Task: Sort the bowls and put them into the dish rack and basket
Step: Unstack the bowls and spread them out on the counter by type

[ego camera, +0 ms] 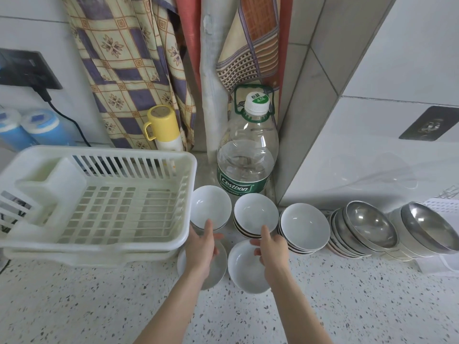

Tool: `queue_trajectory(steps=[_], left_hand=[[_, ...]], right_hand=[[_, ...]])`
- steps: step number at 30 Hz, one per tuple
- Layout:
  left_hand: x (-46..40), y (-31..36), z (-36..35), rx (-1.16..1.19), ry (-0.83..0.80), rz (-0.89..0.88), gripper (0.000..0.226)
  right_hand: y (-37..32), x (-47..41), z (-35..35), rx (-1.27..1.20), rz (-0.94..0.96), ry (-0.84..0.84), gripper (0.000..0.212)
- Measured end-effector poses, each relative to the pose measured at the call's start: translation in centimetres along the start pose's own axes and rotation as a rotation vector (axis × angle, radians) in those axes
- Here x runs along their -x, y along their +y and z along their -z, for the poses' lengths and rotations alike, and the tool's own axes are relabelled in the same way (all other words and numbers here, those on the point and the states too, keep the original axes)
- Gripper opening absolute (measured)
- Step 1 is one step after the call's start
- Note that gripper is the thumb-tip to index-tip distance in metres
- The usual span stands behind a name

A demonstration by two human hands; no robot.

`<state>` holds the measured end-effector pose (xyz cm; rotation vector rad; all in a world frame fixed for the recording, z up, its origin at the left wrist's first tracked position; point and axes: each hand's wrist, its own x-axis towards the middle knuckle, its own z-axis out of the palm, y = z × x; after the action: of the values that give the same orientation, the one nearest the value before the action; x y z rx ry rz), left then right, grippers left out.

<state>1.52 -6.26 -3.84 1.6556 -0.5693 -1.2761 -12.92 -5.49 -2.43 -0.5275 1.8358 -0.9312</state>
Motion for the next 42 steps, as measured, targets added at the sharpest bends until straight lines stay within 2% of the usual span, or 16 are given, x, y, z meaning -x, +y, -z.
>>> queue_trajectory(steps=[7, 13, 18, 29, 32, 37, 42], left_hand=[[-1.4, -0.3, 0.5, -0.024, 0.001, 0.068, 0.024], [-1.8, 0.3, 0.1, -0.001, -0.008, 0.107, 0.019], [-1.9, 0.5, 0.0, 0.049, -0.008, 0.103, 0.029], [-1.8, -0.1, -0.6, 0.162, 0.049, 0.109, 0.022], [-1.7, -0.2, -0.5, 0.203, 0.034, 0.114, 0.022], [-1.3, -0.1, 0.0, 0.261, 0.01, 0.155, 0.019], [-1.0, 0.0, 0.1, 0.297, -0.03, 0.153, 0.033]], right_hand=[[-0.2, -0.4, -1.1, 0.05, 0.022, 0.111, 0.018], [-0.1, -0.3, -1.5, 0.087, 0.07, 0.173, 0.017], [0.2, 0.1, -2.0, 0.142, 0.108, 0.193, 0.016], [-0.6, 0.9, -2.6, 0.264, 0.126, 0.3, 0.008], [-0.6, 0.9, -2.8, 0.305, 0.145, 0.317, 0.013], [-0.6, 1.3, -2.9, 0.283, 0.234, 0.347, 0.038], [-1.0, 1.5, -2.7, 0.254, 0.293, 0.352, 0.035]])
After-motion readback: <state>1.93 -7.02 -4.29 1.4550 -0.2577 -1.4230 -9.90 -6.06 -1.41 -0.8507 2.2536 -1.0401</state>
